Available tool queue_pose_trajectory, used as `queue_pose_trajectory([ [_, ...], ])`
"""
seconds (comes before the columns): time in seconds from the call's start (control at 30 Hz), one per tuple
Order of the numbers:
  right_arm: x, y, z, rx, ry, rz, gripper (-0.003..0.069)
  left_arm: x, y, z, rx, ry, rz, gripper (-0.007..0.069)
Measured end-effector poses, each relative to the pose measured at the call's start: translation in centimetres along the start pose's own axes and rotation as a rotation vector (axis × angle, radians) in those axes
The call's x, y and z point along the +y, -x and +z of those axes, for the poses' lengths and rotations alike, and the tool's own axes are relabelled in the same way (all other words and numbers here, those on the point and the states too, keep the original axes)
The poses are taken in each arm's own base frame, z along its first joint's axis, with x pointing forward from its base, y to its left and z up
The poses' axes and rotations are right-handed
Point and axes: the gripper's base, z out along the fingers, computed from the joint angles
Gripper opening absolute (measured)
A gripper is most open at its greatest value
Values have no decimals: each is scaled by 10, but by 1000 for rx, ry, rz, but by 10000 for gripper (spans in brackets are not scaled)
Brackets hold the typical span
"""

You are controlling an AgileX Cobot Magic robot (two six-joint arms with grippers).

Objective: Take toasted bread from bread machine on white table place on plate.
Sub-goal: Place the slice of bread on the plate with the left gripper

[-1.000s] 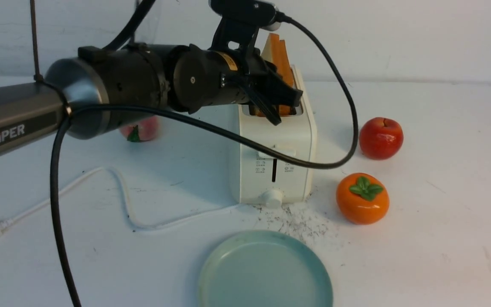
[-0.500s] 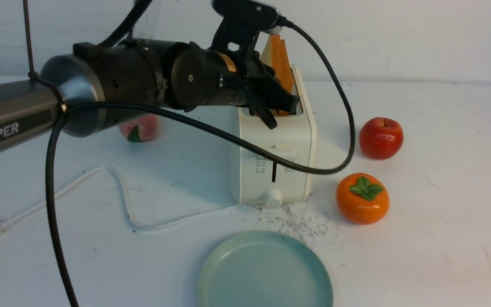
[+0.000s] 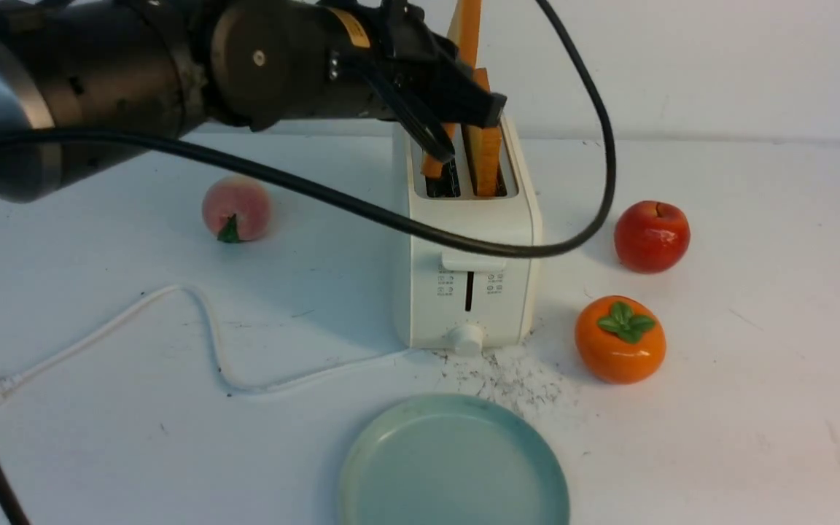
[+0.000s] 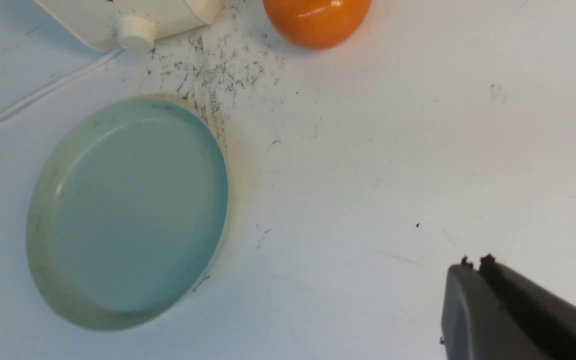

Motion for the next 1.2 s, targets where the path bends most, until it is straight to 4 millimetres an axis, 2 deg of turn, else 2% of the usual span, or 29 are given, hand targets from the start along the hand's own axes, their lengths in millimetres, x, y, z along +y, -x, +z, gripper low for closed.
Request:
queue_pose_trajectory([
  [0.07, 0, 0, 0, -2, 1, 1, 24, 0, 6, -8, -18, 0, 1, 33],
  [0.13, 0, 1, 0, -7, 1, 1, 24, -2, 18, -28, -37, -7, -6, 33],
  [0.17, 0, 1, 0, -8, 1, 1, 24, -2, 19, -29, -37, -8, -7, 33],
  [0.23, 0, 1, 0, -8, 1, 1, 24, -4, 29, -53, -29, -21, -50, 33],
  [0.4, 0, 1, 0, -8, 4, 4, 24, -8, 36, -94, 59, -47, -133, 33],
  [0.47, 1, 1, 0, -8, 12, 11, 24, -10, 33, -109, 95, -53, -156, 33],
  [0.57, 2, 1, 0, -9, 25, 23, 26, -12, 17, -126, 148, -58, -192, 33],
  [0.7, 4, 1, 0, -9, 44, 40, 29, -16, -15, -152, 185, -77, -287, 33],
  [0.83, 5, 1, 0, -11, 58, 43, 34, -23, -62, -172, 208, -121, -453, 33],
  [1.0, 6, 1, 0, -15, 65, 30, 36, -30, -113, -173, 231, -175, -614, 33],
  [1.1, 6, 2, 0, -16, 67, 31, 38, -32, -131, -169, 237, -203, -631, 33],
  [1.2, 6, 2, 0, -19, 69, 32, 41, -34, -142, -163, 223, -235, -635, 33],
])
